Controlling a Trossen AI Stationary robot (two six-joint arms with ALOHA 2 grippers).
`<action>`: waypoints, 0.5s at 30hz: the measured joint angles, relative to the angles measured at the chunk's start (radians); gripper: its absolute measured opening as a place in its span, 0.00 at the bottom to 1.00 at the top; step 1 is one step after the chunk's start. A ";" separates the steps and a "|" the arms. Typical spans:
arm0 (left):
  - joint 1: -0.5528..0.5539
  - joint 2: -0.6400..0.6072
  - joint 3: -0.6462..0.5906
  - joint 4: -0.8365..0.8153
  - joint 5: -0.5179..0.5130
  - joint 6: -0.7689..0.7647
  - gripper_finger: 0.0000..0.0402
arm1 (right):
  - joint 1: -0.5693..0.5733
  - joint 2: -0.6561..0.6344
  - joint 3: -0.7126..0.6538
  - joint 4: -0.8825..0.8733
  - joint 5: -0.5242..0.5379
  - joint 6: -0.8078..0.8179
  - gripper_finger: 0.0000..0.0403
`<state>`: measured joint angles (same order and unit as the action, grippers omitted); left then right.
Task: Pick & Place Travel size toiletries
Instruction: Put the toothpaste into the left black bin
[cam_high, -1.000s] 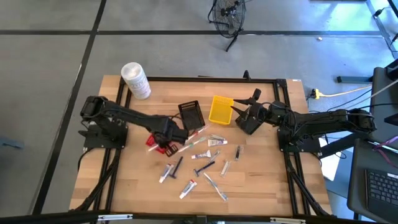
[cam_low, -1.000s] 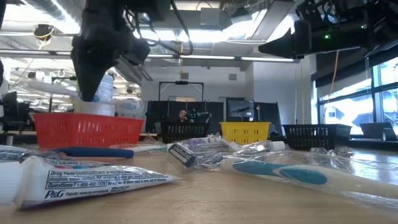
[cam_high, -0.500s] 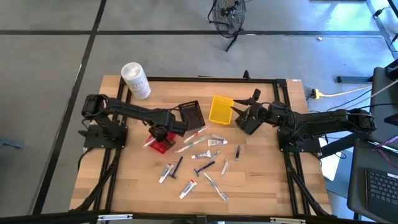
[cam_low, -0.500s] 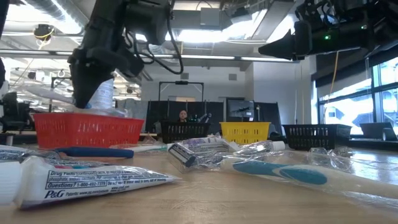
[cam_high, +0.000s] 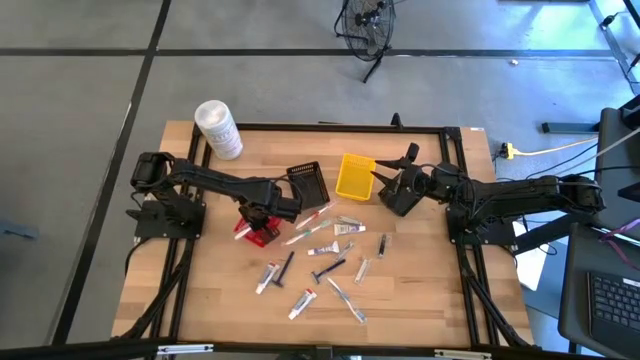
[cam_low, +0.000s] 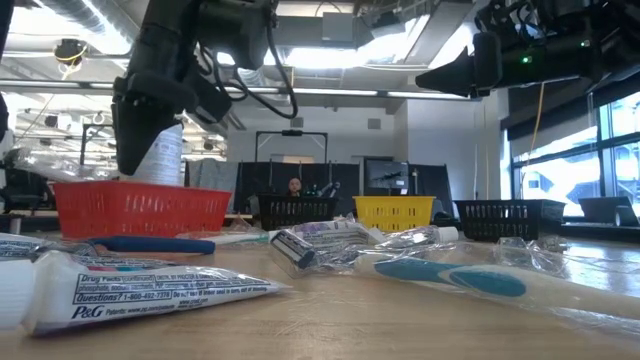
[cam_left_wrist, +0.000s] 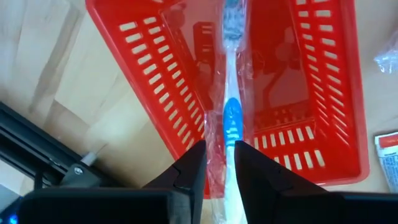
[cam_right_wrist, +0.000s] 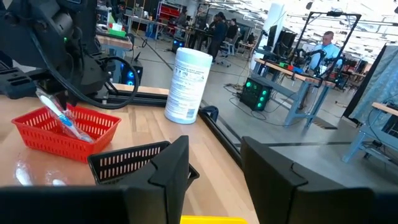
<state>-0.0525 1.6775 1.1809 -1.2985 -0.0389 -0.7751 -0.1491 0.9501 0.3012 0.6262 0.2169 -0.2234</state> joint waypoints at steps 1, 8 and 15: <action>0.000 0.000 0.000 0.001 -0.010 0.016 0.21 | 0.000 0.000 0.000 0.000 0.000 0.000 0.37; 0.000 0.000 0.030 -0.028 -0.016 0.024 0.22 | 0.000 0.000 0.000 0.000 0.000 0.000 0.37; -0.076 0.000 0.143 0.003 0.075 -0.137 0.23 | 0.000 0.000 0.000 -0.001 0.000 0.003 0.37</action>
<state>-0.1288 1.6779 1.3234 -1.2957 0.0362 -0.9121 -0.1493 0.9501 0.3012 0.6255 0.2169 -0.2207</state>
